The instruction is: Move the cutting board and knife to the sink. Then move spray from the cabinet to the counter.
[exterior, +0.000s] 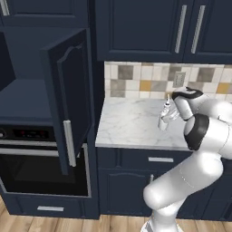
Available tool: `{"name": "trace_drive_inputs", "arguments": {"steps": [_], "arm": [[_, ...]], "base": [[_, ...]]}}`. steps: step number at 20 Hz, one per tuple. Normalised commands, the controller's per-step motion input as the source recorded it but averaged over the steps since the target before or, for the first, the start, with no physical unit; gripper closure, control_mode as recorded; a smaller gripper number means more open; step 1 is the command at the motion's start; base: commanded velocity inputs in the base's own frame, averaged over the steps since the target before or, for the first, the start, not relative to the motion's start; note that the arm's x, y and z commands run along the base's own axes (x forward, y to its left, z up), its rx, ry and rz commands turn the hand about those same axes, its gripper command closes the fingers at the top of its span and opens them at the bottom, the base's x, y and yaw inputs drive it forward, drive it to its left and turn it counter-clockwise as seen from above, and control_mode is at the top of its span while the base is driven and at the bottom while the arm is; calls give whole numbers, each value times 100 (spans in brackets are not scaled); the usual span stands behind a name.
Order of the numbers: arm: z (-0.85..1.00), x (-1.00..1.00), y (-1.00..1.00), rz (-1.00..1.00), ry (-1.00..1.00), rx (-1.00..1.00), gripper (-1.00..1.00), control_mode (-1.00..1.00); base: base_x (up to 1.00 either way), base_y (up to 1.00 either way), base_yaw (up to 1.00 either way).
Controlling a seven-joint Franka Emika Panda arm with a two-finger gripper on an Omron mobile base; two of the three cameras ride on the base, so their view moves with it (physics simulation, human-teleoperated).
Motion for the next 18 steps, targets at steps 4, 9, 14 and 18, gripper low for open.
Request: {"name": "trace_drive_inputs", "arguments": {"steps": [4, 9, 14, 18], "arm": [[-21, 18, 0, 0, 0, -5, 100, -100], [-30, 9, 0, 0, 0, 0, 100, -100], [-30, 6, 0, 1, 0, 0, 100, -100], [-34, 7, 0, 2, 0, 0, 100, -100]], "base": [[0, 0, 0], [0, 0, 0], [0, 0, 0], [0, 0, 0]]}}
